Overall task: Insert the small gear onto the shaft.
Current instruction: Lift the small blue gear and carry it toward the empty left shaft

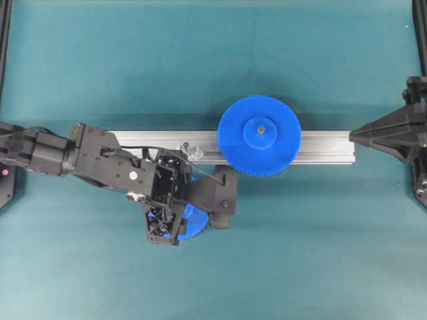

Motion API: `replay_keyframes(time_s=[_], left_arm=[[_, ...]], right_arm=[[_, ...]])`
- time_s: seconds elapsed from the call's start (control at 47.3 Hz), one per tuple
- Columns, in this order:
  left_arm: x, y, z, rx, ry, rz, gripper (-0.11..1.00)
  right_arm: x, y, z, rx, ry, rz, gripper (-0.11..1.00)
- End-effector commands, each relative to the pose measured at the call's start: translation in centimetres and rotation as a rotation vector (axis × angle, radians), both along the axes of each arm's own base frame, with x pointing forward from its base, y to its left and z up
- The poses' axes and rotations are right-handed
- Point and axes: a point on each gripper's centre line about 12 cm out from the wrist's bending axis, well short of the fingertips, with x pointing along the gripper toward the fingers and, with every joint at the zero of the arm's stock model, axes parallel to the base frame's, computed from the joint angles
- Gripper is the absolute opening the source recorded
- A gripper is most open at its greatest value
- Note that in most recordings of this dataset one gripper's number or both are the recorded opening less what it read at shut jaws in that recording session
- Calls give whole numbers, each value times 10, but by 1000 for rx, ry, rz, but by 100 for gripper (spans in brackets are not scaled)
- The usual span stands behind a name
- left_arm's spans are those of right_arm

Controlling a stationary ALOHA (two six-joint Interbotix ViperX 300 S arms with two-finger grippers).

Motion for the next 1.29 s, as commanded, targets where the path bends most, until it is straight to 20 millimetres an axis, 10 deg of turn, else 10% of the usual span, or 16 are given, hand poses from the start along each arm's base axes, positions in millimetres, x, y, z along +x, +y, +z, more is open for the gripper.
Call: replay_keyframes(time_s=[0.0,1.269], left_arm=[[7,-2,34,-10,-84,-5,69],[-10,47,128,21,-173,46,69]], right_arm=[[1,0,4,12,-11,-2,4],[1,0,2,12,-6,-2,4]])
